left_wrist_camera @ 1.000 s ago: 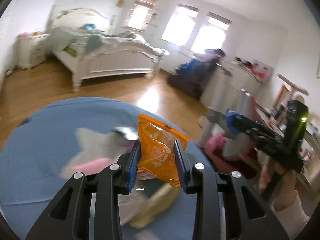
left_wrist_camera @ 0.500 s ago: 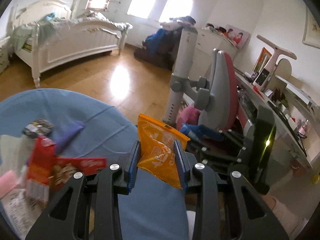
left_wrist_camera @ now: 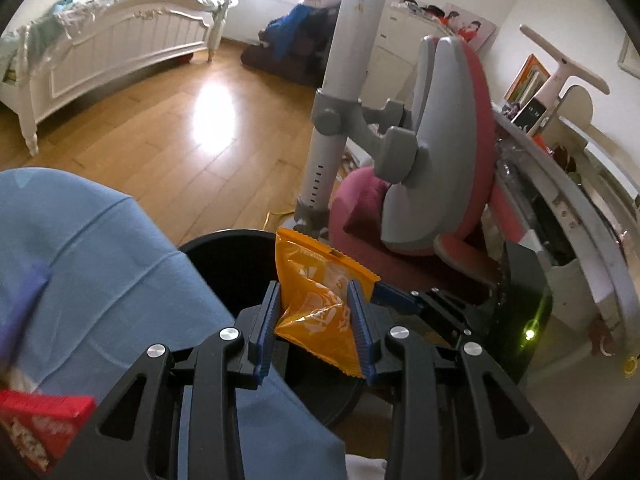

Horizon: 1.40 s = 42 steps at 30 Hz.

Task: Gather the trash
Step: 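Open both grippers to drop the orange bag and blue wrapper into the bin, then grasp the pink hair roller with the left gripper while the right grasps the black packet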

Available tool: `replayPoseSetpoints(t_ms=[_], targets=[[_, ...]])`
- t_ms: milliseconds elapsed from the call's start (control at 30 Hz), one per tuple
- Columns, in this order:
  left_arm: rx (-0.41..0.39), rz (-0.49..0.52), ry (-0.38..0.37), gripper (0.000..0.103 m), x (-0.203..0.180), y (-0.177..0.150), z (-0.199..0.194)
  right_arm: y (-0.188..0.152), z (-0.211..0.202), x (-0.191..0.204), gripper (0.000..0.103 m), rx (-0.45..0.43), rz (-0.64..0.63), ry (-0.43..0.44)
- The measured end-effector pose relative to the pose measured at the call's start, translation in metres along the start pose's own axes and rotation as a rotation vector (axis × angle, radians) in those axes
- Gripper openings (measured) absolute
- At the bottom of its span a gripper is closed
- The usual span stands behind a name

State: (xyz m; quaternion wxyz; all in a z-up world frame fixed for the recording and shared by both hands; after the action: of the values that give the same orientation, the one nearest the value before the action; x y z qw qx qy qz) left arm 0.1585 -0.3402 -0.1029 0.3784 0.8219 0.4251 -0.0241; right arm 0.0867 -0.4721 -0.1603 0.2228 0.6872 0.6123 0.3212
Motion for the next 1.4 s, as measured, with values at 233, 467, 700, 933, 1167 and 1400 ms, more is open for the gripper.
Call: replayPoseSetpoints(t_ms=[233,467,700,933,1167,1400], targets=[[0.031,-0.019,0.005,0.034,0.002,0.003,0.018,-0.004,0.012,-0.007,0.049,0.018,0.031,0.024],[0.014,0.012,0.091,0.081,-0.002,0.007,0.018,-0.004,0.007,-0.006,0.081,0.0,0.046,0.031],[-0.075,0.022,0.098,0.086,-0.006,0.004,-0.027,-0.005,-0.004,0.0,0.081,0.009,0.039,0.027],[-0.155,-0.025,0.117,0.086,0.013,-0.016,-0.093,0.004,-0.023,0.039,0.081,0.002,-0.011,0.061],[-0.235,-0.146,0.232,0.086,0.076,-0.056,-0.176,0.023,-0.044,0.102,0.081,-0.006,-0.088,0.132],[-0.264,-0.258,0.384,0.086,0.164,-0.1,-0.234,0.053,-0.05,0.181,0.081,0.012,-0.168,0.246]])
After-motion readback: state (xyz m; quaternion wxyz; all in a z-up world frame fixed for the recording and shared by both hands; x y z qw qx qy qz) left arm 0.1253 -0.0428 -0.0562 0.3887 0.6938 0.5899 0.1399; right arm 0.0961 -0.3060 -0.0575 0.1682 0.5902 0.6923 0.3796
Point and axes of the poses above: each gripper's, at about its wrist camera, not at the fingertips, and z roughly the way its jaws point, x to its left, y to its top, the point moved 3 cm from there along z, roughly the way its jaws point, and after that the axes turned 1 degree about z, right-handed, at the moved point
